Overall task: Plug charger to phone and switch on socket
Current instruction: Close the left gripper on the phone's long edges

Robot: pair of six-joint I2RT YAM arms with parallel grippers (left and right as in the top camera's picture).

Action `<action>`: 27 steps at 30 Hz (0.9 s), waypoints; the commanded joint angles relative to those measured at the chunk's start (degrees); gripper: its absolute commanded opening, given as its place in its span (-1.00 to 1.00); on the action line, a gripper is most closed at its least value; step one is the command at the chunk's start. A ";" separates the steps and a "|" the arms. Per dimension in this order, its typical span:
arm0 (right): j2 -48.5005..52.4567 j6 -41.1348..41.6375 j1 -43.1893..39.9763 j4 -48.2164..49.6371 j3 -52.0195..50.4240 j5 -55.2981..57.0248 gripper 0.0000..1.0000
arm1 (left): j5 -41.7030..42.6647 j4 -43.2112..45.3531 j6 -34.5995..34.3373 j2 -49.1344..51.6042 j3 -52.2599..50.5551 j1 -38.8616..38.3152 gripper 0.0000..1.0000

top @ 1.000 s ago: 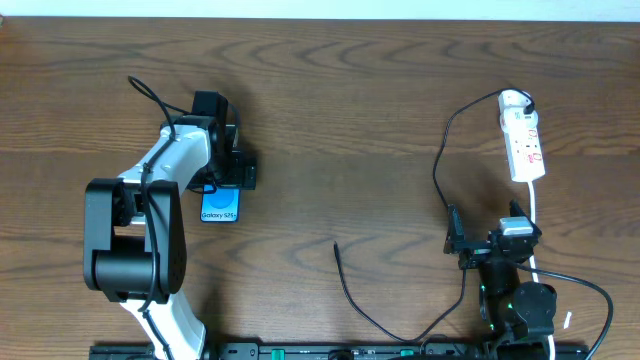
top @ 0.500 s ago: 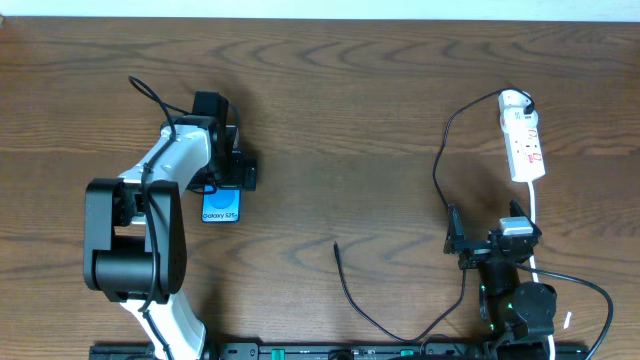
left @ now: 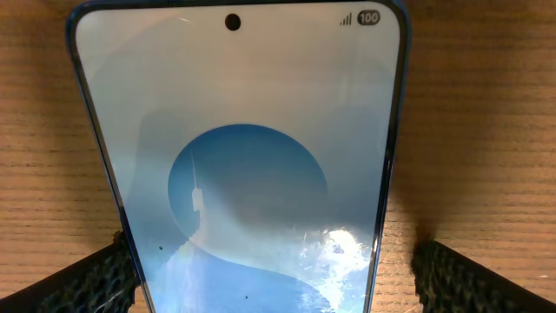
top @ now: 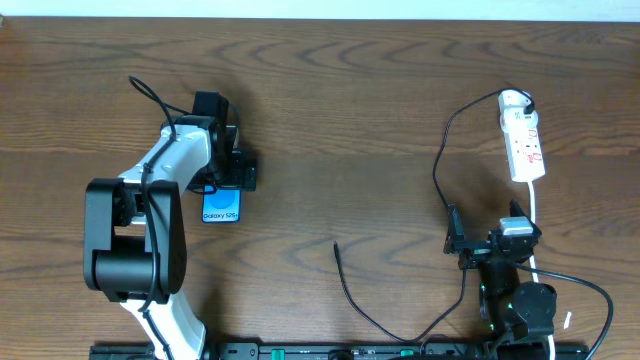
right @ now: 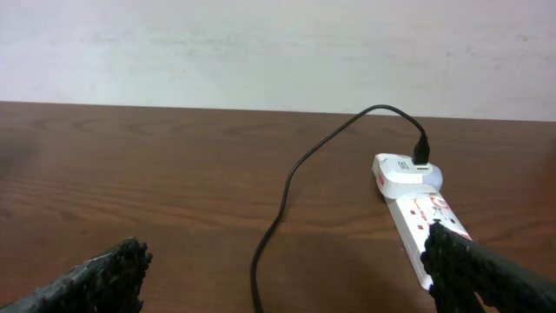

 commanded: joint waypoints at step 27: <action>-0.35 -0.68 0.28 -0.24 -0.09 -0.33 0.98 | 0.09 -1.01 0.31 2.64 -2.91 -0.37 0.54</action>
